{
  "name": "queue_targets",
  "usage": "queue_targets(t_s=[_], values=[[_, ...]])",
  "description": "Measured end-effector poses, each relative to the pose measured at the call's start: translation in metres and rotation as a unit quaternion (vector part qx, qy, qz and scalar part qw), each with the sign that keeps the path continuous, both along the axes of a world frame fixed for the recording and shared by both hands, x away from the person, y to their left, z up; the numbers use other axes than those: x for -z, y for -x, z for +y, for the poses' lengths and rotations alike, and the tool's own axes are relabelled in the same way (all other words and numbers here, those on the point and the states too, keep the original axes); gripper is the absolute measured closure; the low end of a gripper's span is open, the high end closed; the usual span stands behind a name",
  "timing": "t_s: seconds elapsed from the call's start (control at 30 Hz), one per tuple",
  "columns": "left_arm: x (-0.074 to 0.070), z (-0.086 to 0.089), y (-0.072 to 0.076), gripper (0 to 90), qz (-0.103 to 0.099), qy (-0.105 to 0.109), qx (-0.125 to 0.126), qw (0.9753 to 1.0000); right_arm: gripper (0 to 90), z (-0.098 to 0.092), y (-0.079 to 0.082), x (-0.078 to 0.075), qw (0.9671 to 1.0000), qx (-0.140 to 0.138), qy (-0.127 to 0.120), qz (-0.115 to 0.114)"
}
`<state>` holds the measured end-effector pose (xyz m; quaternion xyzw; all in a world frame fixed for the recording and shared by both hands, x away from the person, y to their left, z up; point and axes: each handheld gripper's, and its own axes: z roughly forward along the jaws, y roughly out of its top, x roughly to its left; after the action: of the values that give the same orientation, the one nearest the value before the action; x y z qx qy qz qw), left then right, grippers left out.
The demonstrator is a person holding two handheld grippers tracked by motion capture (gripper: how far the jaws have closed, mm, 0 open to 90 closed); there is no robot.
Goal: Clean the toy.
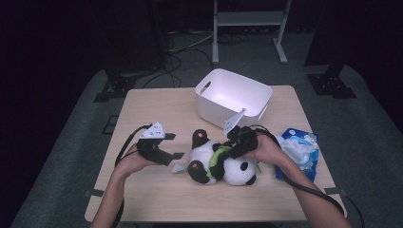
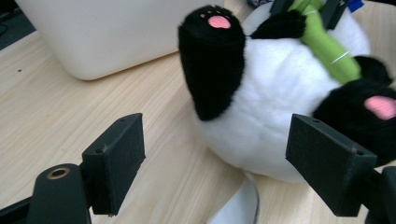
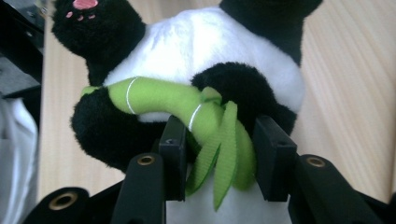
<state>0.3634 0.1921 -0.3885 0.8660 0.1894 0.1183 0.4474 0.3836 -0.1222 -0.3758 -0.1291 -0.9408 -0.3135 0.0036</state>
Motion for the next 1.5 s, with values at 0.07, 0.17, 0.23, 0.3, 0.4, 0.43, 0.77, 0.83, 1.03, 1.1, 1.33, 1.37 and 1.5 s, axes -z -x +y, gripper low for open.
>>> queue_targets(t_s=[0.07, 0.17, 0.23, 0.3, 0.4, 0.43, 0.77, 0.83, 1.03, 1.1, 1.33, 1.37, 1.5], values=[[-0.001, 0.002, 0.001, 17.9, -0.003, 0.001, -0.002, 1.0000, 61.3, 0.000, 0.004, -0.001, 1.0000, -0.005, -0.002, 0.002], [0.000, 0.004, 0.002, 17.9, -0.003, 0.002, -0.005, 1.0000, 62.5, 0.002, 0.011, -0.003, 0.9999, -0.012, 0.003, 0.004], [0.000, 0.006, 0.004, 17.8, -0.003, 0.002, -0.009, 0.9999, 63.1, 0.003, 0.017, -0.004, 0.9999, -0.012, 0.006, 0.005], [0.002, 0.008, 0.005, 17.8, -0.003, 0.002, -0.011, 0.9999, 63.6, 0.004, 0.023, -0.004, 0.9999, -0.009, 0.007, 0.009], [0.004, 0.010, 0.006, 17.8, -0.003, -0.001, -0.015, 0.9999, 63.8, 0.005, 0.030, -0.005, 0.9998, -0.008, 0.010, 0.012], [0.005, 0.010, 0.007, 17.8, -0.003, 0.003, -0.015, 0.9999, 63.8, 0.006, 0.033, -0.005, 0.9998, -0.009, 0.010, 0.015], [0.004, 0.014, 0.010, 17.8, -0.007, 0.006, -0.017, 0.9998, 57.0, 0.003, 0.037, -0.005, 0.9999, -0.008, 0.007, 0.007], [0.005, 0.016, 0.010, 17.8, -0.005, 0.004, -0.019, 0.9998, 52.1, 0.002, 0.036, -0.006, 0.9999, -0.005, 0.001, 0.014], [0.007, 0.019, 0.009, 17.0, -0.005, 0.007, -0.024, 0.9997, 46.9, -0.009, 0.031, -0.021, 0.9992, 0.003, -0.035, 0.020], [0.007, 0.019, 0.010, 17.0, -0.004, 0.010, -0.024, 0.9997, 46.3, -0.010, 0.031, -0.024, 0.9995, 0.002, -0.029, 0.011], [0.007, 0.023, 0.011, 17.0, -0.006, 0.012, -0.027, 0.9995, 46.3, -0.011, 0.019, -0.030, 0.9995, 0.013, -0.028, -0.003], [0.007, 0.024, 0.010, 17.0, -0.006, 0.012, -0.028, 0.9995, 46.2, -0.012, 0.017, -0.030, 0.9995, 0.014, -0.029, -0.002], [0.009, 0.028, 0.010, 17.0, -0.004, 0.013, -0.033, 0.9994, 44.6, -0.016, 0.010, -0.033, 0.9990, 0.023, -0.037, -0.006]])
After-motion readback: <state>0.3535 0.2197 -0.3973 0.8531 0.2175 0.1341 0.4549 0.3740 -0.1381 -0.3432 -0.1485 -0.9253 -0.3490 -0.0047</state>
